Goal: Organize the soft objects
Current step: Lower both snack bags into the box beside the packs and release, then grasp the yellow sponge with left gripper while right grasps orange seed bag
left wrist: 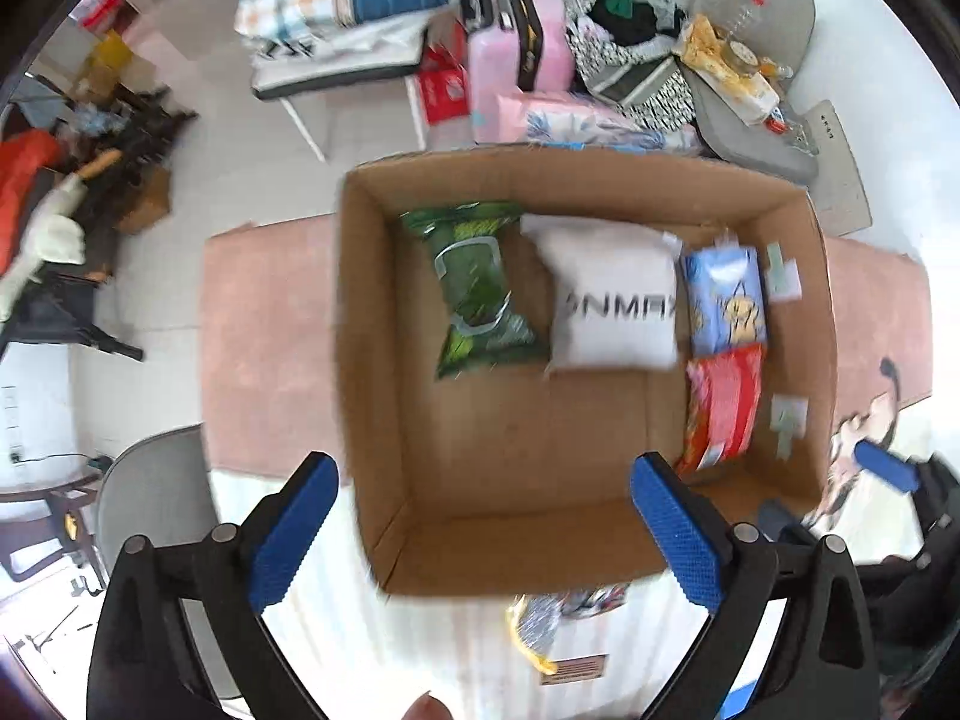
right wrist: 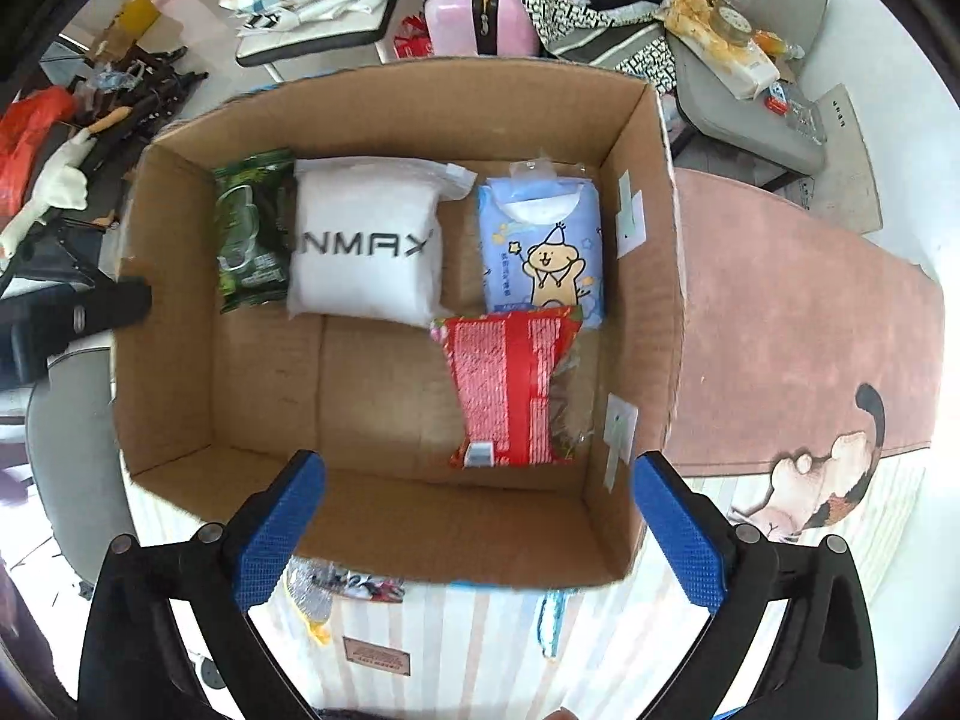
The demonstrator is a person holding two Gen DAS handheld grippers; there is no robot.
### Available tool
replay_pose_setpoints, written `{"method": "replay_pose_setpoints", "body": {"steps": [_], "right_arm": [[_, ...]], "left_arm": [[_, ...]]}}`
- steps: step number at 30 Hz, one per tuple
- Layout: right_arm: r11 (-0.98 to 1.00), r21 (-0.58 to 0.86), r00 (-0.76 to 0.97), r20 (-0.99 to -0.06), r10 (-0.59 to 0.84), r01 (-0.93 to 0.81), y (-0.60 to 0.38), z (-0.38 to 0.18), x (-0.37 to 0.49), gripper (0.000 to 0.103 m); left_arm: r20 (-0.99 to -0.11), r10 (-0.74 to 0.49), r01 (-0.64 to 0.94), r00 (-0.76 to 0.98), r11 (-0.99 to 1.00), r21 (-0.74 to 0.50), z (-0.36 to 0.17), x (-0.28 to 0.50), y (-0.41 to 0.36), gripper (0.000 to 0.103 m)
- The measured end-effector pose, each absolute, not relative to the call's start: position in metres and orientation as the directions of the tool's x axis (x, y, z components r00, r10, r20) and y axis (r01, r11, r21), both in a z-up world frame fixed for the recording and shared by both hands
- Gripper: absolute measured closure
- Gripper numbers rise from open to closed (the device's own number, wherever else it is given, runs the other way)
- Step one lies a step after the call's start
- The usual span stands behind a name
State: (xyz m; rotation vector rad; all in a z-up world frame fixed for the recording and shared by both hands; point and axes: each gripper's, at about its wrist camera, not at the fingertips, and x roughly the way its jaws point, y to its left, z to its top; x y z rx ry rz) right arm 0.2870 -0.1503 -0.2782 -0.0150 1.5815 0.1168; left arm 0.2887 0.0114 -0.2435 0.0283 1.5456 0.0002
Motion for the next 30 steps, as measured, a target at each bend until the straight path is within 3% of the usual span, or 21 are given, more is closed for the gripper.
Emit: {"method": "replay_pose_setpoints", "body": {"steps": [7, 13, 15, 22, 24, 26, 28, 30], "right_arm": [[0.988, 0.112, 0.019, -0.993, 0.115, -0.109, -0.160, -0.280, 0.215, 0.000], [0.983, 0.170, -0.017, -0.985, 0.169, -0.076, -0.166, -0.313, 0.164, 0.000], [0.979, 0.200, -0.039, -0.979, 0.199, -0.040, -0.170, -0.329, 0.156, 0.000], [0.964, 0.244, -0.057, -0.966, 0.251, 0.102, -0.189, -0.368, 0.153, 0.000], [0.960, 0.259, -0.071, -0.961, 0.267, 0.108, -0.185, -0.378, 0.158, 0.000], [0.960, 0.260, -0.086, -0.959, 0.269, 0.099, -0.176, -0.386, 0.161, 0.002], [0.960, 0.263, -0.103, -0.957, 0.272, 0.093, -0.167, -0.394, 0.162, 0.004], [0.957, 0.275, -0.117, -0.952, 0.284, 0.092, -0.160, -0.399, 0.161, 0.004]], "left_arm": [[-0.996, 0.036, -0.025, 0.081, 0.999, 0.034, -0.244, 0.183, 0.020, 0.003], [-0.999, 0.005, 0.002, -0.040, 1.000, 0.005, -0.311, 0.132, 0.001, 0.003], [-0.998, 0.007, 0.014, -0.059, 1.000, 0.006, -0.329, 0.128, -0.008, 0.008], [-0.991, 0.081, 0.092, -0.107, 0.993, 0.071, -0.389, 0.129, -0.035, 0.010], [-0.989, 0.084, 0.097, -0.124, 0.993, 0.072, -0.401, 0.126, -0.037, 0.024], [-0.988, 0.059, 0.068, -0.143, 0.996, 0.050, -0.410, 0.124, -0.030, 0.025], [-0.988, 0.027, 0.031, -0.149, 0.999, 0.022, -0.415, 0.122, -0.020, 0.034], [-0.987, 0.014, -0.002, -0.160, 1.000, 0.014, -0.418, 0.119, -0.009, 0.051]]}}
